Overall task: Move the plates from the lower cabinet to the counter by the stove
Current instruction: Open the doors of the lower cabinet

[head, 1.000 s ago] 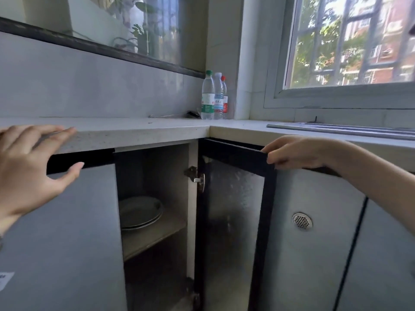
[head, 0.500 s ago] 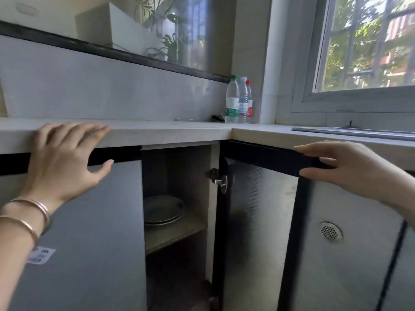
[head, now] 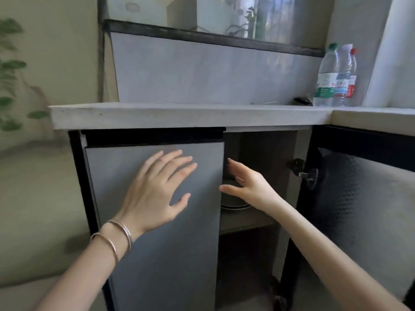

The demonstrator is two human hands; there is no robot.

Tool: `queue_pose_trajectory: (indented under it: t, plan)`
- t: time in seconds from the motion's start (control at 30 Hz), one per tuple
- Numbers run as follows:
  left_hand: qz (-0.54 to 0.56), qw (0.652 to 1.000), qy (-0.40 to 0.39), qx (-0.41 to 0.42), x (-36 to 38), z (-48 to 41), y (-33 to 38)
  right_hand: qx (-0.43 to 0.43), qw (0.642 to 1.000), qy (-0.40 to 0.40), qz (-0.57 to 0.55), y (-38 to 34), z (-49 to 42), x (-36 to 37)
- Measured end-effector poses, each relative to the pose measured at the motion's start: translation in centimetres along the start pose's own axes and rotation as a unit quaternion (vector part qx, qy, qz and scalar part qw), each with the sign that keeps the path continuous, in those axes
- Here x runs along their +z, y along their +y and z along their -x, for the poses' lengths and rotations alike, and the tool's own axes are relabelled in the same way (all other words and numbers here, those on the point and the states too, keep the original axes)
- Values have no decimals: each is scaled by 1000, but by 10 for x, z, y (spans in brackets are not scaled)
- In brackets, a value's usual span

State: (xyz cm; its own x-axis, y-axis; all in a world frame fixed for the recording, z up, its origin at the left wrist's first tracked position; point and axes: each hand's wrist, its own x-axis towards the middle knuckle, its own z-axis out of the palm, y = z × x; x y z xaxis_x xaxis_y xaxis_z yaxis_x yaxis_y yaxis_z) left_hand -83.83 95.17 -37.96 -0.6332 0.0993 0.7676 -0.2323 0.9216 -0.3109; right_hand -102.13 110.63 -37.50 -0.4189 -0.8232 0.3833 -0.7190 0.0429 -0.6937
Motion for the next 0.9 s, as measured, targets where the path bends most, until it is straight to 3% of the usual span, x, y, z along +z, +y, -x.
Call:
queue_pose_trajectory:
  t: [0.17,0.4,0.67,0.77,0.9]
  plan:
    - [33,998,-9,-59,0,6,15,11,995,-31,-89,3,-12,19]
    - [30,995,-19,-95,-3,51,58,-31,972,30,-231,11,18,20]
    - [60,986,30,-155,-57,80,129,-105,964,14,-244,-24,106,16]
    - [69,980,58,-179,-73,83,148,-150,945,-38,-287,-45,129,25]
    - [81,954,147,-247,-92,105,156,-186,915,-171,-313,-64,146,53]
